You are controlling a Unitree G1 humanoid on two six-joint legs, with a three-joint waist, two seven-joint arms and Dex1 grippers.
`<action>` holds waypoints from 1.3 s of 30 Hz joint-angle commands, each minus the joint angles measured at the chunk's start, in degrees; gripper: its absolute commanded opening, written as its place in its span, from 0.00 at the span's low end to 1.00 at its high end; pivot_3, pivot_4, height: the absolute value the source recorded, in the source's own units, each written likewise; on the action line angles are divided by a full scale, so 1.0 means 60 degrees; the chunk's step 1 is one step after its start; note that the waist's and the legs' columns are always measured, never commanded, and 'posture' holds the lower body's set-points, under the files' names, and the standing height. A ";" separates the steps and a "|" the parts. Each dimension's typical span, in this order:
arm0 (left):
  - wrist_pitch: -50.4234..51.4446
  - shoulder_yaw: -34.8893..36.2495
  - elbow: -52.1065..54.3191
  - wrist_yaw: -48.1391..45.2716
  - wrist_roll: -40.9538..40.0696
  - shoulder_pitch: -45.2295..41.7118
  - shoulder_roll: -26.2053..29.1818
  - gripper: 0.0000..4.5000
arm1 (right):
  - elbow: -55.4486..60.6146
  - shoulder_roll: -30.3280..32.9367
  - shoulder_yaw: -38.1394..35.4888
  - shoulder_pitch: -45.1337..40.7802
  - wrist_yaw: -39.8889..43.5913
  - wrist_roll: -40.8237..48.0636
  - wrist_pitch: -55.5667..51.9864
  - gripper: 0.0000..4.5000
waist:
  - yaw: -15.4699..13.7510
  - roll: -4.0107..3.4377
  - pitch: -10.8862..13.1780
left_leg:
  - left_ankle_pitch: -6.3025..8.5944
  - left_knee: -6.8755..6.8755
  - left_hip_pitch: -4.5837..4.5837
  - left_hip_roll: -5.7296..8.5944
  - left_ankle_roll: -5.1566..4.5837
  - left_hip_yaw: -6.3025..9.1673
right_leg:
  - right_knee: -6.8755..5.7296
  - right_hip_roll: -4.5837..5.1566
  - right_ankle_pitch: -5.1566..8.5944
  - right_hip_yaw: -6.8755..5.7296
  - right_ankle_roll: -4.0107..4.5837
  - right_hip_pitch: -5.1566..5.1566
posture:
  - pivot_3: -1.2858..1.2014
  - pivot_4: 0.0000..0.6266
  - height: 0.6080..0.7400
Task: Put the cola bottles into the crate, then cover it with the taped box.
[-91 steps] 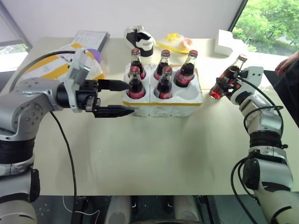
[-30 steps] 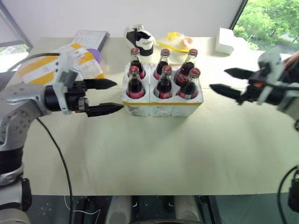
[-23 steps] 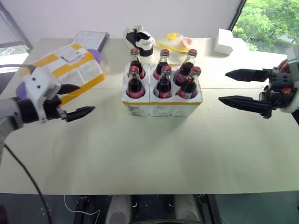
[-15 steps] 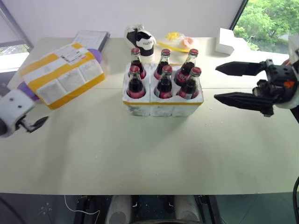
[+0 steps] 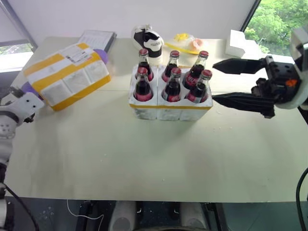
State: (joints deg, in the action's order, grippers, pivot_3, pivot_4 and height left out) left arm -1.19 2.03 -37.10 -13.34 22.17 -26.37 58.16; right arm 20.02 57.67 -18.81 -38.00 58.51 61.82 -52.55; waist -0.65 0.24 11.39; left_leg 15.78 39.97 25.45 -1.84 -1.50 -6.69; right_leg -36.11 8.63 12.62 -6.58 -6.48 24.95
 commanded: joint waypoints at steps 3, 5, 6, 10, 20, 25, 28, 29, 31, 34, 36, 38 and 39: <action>-0.1146 -0.1076 -0.2128 0.0898 0.0888 -0.1594 -0.0296 1.00 | 0.0410 0.0374 -0.0642 0.0028 -0.0176 0.0578 -0.0157 0.99 | -0.0008 0.0007 -0.0003 | 0.0002 0.0002 0.0000 -0.0001 -0.0003 -0.0001 | 0.0000 -0.0001 0.0000 0.0000 0.0000 0.0000 | 0.52 0.24 1.00; -0.1363 -0.1424 -0.2967 0.1230 0.1120 -0.2219 -0.0515 1.00 | 0.0576 0.0484 -0.0772 0.0141 -0.0211 0.0788 -0.0228 0.99 | -0.0016 0.0019 -0.0008 | 0.0002 0.0003 0.0001 0.0000 -0.0004 0.0001 | -0.0001 -0.0001 0.0001 0.0000 -0.0001 -0.0001 | 0.52 0.24 1.00; -0.1421 -0.1566 -0.3332 0.1418 0.1216 -0.2502 -0.0623 1.00 | 0.0640 0.0535 -0.0837 0.0195 -0.0225 0.0860 -0.0245 0.99 | -0.0013 0.0022 -0.0010 | 0.0003 0.0003 0.0001 -0.0001 -0.0006 0.0001 | -0.0001 -0.0002 0.0001 -0.0001 -0.0001 -0.0002 | 0.52 0.24 1.00; -0.1578 -0.2036 -0.4534 0.1862 0.1478 -0.3366 -0.0903 1.00 | 0.0728 0.0672 -0.1053 0.0300 -0.0463 0.1114 -0.0334 0.99 | -0.0003 0.0057 -0.0024 | 0.0007 0.0008 0.0000 -0.0001 -0.0015 0.0001 | -0.0001 0.0001 0.0000 0.0000 -0.0002 -0.0006 | 0.52 0.24 1.00; -0.1520 -0.2322 -0.5890 0.2069 0.1338 -0.4272 -0.1187 0.82 | 0.0797 0.0924 -0.1521 0.0759 -0.0976 0.1392 -0.0305 1.00 | 0.0001 0.0081 -0.0037 | 0.0008 0.0011 0.0000 -0.0003 -0.0015 0.0005 | -0.0003 0.0003 0.0000 0.0000 -0.0002 -0.0005 | 0.52 0.24 1.00; -0.1484 -0.2333 -0.6017 0.2074 0.1272 -0.4373 -0.1178 0.24 | 0.0828 0.0970 -0.1631 0.0900 -0.1079 0.1455 -0.0288 1.00 | -0.0019 0.0094 -0.0045 | 0.0008 0.0012 -0.0001 -0.0004 -0.0016 0.0008 | -0.0004 0.0004 0.0000 0.0000 -0.0002 -0.0007 | 0.52 0.24 1.00; -0.1454 -0.2354 -0.6060 0.2150 0.1282 -0.4444 -0.1154 0.06 | 0.0889 0.1015 -0.1651 0.1073 -0.0996 0.1384 -0.0216 1.00 | -0.0009 0.0094 -0.0046 | 0.0011 0.0014 -0.0006 -0.0002 -0.0021 0.0020 | -0.0003 0.0008 0.0000 0.0003 -0.0002 -0.0010 | 0.52 0.24 1.00; -0.1460 -0.2353 -0.6067 0.2161 0.1273 -0.4461 -0.1146 0.06 | 0.0900 0.1032 -0.1663 0.1134 -0.0966 0.1346 -0.0188 1.00 | -0.0013 0.0096 -0.0047 | 0.0011 0.0014 -0.0005 -0.0002 -0.0021 0.0024 | -0.0003 0.0007 0.0000 0.0003 -0.0002 -0.0010 | 0.52 0.24 1.00; -0.1486 -0.2347 -0.6055 0.2145 0.1266 -0.4550 -0.1084 0.06 | 0.0909 0.1121 -0.1645 0.1333 -0.0833 0.1115 -0.0095 1.00 | -0.0011 0.0097 -0.0048 | 0.0011 0.0014 -0.0005 -0.0003 -0.0021 0.0028 | -0.0004 0.0005 0.0000 0.0001 -0.0002 -0.0010 | 0.52 0.24 1.00; -0.1789 -0.2291 -0.5812 0.2057 0.1221 -0.4808 -0.0866 0.06 | 0.0757 0.1338 -0.1739 0.1770 -0.0585 0.0887 -0.0137 1.00 | -0.0014 0.0101 -0.0049 | 0.0011 0.0015 -0.0004 -0.0002 -0.0021 0.0029 | -0.0004 0.0005 0.0000 0.0001 -0.0002 -0.0010 | 0.52 0.24 1.00; -0.2054 -0.2219 -0.5607 0.1877 0.1132 -0.4981 -0.0740 0.06 | 0.0657 0.1480 -0.1833 0.1999 -0.0409 0.0760 -0.0146 1.00 | -0.0020 0.0107 -0.0048 | 0.0012 0.0017 -0.0001 -0.0003 -0.0023 0.0028 | -0.0004 0.0005 0.0000 0.0001 -0.0002 -0.0010 | 0.52 0.24 1.00; -0.2383 -0.2144 -0.5251 0.1562 0.1009 -0.5163 -0.0581 0.06 | 0.0611 0.1569 -0.1992 0.2251 -0.0281 0.0515 -0.0049 1.00 | -0.0015 0.0108 -0.0048 | 0.0011 0.0018 0.0000 -0.0003 -0.0022 0.0031 | -0.0003 0.0006 0.0000 0.0001 -0.0002 -0.0010 | 0.52 0.24 1.00; -0.2607 -0.2059 -0.4920 0.1266 0.0876 -0.5301 -0.0465 0.06 | 0.0576 0.1617 -0.2080 0.2414 -0.0211 0.0318 0.0029 1.00 | -0.0017 0.0112 -0.0047 | 0.0011 0.0017 0.0000 -0.0002 -0.0021 0.0032 | -0.0002 0.0006 0.0000 0.0001 -0.0002 -0.0010 | 0.52 0.24 1.00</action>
State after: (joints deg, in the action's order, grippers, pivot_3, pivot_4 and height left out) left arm -14.48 -12.12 -70.45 -4.29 29.33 -55.18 52.93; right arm 23.57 66.40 -28.45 -23.74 56.46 65.05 -53.90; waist -0.75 0.91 11.11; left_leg 15.84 40.08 25.46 -1.86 -1.62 -6.49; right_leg -36.12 8.66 12.62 -6.58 -6.50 24.89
